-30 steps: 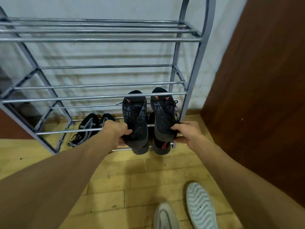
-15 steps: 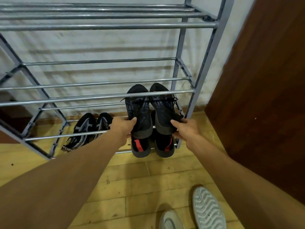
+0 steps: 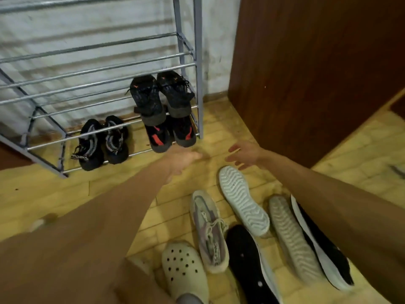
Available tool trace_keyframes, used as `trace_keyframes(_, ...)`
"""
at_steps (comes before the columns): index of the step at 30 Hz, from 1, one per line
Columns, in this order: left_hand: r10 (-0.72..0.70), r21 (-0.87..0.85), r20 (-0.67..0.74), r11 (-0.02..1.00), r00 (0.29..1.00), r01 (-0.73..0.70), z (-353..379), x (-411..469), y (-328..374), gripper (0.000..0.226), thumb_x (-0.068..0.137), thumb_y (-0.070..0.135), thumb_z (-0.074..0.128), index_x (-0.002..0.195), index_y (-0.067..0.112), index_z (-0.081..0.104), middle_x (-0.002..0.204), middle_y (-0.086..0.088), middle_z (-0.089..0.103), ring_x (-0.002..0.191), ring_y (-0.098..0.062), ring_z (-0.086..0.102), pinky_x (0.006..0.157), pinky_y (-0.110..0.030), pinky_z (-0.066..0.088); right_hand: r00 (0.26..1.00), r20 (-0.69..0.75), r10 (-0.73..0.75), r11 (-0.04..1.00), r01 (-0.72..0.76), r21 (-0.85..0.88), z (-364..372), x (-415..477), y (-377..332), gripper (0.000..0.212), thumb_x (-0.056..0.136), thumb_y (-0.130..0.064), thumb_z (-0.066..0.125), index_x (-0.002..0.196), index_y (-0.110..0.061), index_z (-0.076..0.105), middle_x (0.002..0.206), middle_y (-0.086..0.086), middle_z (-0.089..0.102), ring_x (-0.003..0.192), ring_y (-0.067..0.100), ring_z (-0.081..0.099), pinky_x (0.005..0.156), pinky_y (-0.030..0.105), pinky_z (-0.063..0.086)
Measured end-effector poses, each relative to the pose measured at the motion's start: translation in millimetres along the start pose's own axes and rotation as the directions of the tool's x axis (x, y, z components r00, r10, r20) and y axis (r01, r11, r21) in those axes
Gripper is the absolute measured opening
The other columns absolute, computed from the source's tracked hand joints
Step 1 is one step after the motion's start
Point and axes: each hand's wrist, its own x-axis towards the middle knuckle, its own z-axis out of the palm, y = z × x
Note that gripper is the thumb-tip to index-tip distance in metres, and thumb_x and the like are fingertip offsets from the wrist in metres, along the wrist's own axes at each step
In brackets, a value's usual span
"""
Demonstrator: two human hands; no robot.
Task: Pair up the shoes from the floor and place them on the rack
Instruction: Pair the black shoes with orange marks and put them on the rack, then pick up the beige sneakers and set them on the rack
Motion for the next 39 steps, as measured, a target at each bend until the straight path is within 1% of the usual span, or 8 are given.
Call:
trace_keyframes(5,0.169,0.381,0.137,0.900,0.976,-0.209,33.0,-44.9,-25.7,0.032,0.091,0.026,0.058,0.120,0.015,0.054,0.129,-0.008,0.058,0.114,-0.026,0.058,0.092,-0.034,0.047,0.996,-0.041,0.077,0.995,-0.074,0.068,18.5,-45.5,55.5,0.049,0.088,-0.019,0.068,0.132,-0.006,0.050,0.110,0.010,0.059,0.094,0.021,0.062,0.064,0.027,0.055)
trace_keyframes(13,0.025,0.695,0.308,0.677,0.951,-0.243,51.2,-62.6,-101.5,0.043,0.084,0.038,0.062,0.123,0.020,0.058,0.123,-0.003,0.061,0.109,-0.020,0.058,0.090,-0.036,0.051,0.965,0.146,0.218,0.973,-0.226,0.041,116.2,-68.3,125.6,0.042,0.089,-0.019,0.065,0.124,0.000,0.052,0.115,0.015,0.057,0.100,0.024,0.055,0.085,0.037,0.054)
trace_keyframes(19,0.028,0.667,0.280,0.714,0.960,-0.215,53.4,-53.2,-104.3,0.047,0.089,0.036,0.058,0.133,0.021,0.049,0.135,-0.004,0.052,0.115,-0.019,0.053,0.083,-0.026,0.042,0.979,0.117,0.167,0.967,-0.139,-0.213,173.8,-58.9,136.8,0.030,0.086,-0.027,0.064,0.105,-0.005,0.054,0.109,0.011,0.063,0.106,0.028,0.060,0.081,0.034,0.049)
trace_keyframes(22,0.018,0.678,0.267,0.707,0.964,-0.201,50.4,-47.3,-104.9,0.046,0.090,0.035,0.057,0.133,0.021,0.050,0.137,-0.004,0.051,0.119,-0.020,0.052,0.085,-0.025,0.041,0.977,0.114,0.182,0.942,-0.140,-0.306,176.8,-51.2,133.6,0.033,0.084,-0.033,0.067,0.071,-0.013,0.045,0.075,0.001,0.051,0.072,0.016,0.053,0.059,0.025,0.042)
trace_keyframes(26,-0.027,0.688,0.285,0.702,0.958,-0.185,48.0,-39.3,-106.9,0.026,0.090,0.027,0.056,0.114,0.017,0.058,0.110,-0.003,0.055,0.098,-0.018,0.053,0.082,-0.030,0.043,0.965,0.178,0.191,0.907,-0.103,-0.409,168.7,-45.7,131.3,0.056,0.085,-0.035,0.068,0.127,0.000,0.052,0.122,0.011,0.060,0.113,0.025,0.059,0.087,0.032,0.050)
trace_keyframes(28,-0.048,0.701,0.279,0.692,0.959,-0.170,46.3,-36.2,-109.4,0.019,0.090,0.029,0.055,0.107,0.020,0.057,0.103,-0.001,0.051,0.091,-0.017,0.050,0.083,-0.032,0.046,0.969,0.178,0.169,0.900,-0.079,-0.428,168.5,-45.5,131.7,0.055,0.086,-0.033,0.066,0.128,-0.001,0.051,0.126,0.013,0.061,0.112,0.026,0.060,0.087,0.034,0.050)
trace_keyframes(32,-0.079,0.722,0.266,0.677,0.961,-0.145,42.9,-33.7,-112.2,0.024,0.091,0.032,0.054,0.110,0.019,0.061,0.105,0.000,0.056,0.093,-0.017,0.054,0.083,-0.031,0.046,0.975,0.145,0.170,0.922,-0.105,-0.373,169.1,-45.0,133.1,0.050,0.081,-0.028,0.070,0.122,-0.004,0.055,0.111,0.011,0.066,0.078,0.021,0.063,0.055,0.027,0.052)
trace_keyframes(39,-0.026,0.606,0.075,0.795,0.997,-0.025,33.1,-50.0,-103.0,0.030,0.092,0.029,0.047,0.101,0.013,0.070,0.101,-0.002,0.065,0.094,-0.021,0.062,0.077,-0.032,0.049,0.999,0.044,0.008,0.998,-0.005,-0.057,129.3,-59.0,96.3,0.051,0.070,-0.017,0.081,0.119,-0.012,0.067,0.104,0.006,0.073,0.093,0.025,0.071,0.080,0.041,0.060)
